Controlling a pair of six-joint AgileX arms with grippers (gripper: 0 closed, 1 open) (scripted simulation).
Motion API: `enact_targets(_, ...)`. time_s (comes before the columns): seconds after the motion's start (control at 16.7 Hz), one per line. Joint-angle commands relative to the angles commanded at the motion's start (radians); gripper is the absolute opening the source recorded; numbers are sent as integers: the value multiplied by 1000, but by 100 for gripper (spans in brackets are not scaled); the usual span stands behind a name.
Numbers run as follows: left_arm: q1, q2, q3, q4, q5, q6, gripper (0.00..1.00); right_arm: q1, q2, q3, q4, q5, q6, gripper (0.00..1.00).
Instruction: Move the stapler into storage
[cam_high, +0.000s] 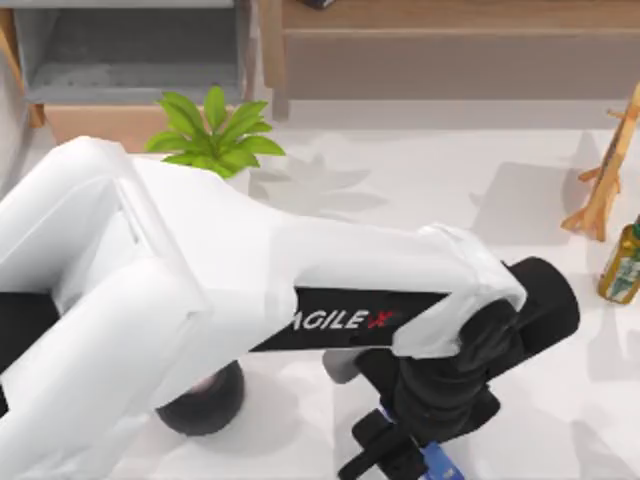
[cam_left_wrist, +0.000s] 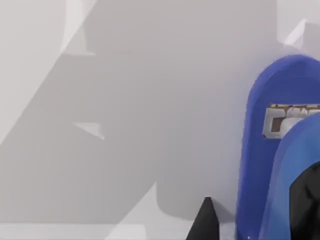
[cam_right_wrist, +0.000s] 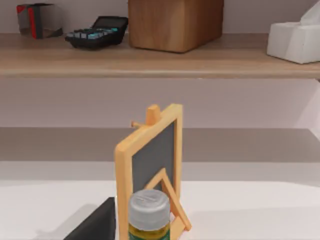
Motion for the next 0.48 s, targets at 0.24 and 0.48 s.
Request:
enact_targets(0.24, 0, 0, 0, 0, 0, 0, 0, 0, 0, 0, 0, 0, 0, 100)
enact_targets(0.48, 0, 0, 0, 0, 0, 0, 0, 0, 0, 0, 0, 0, 0, 100)
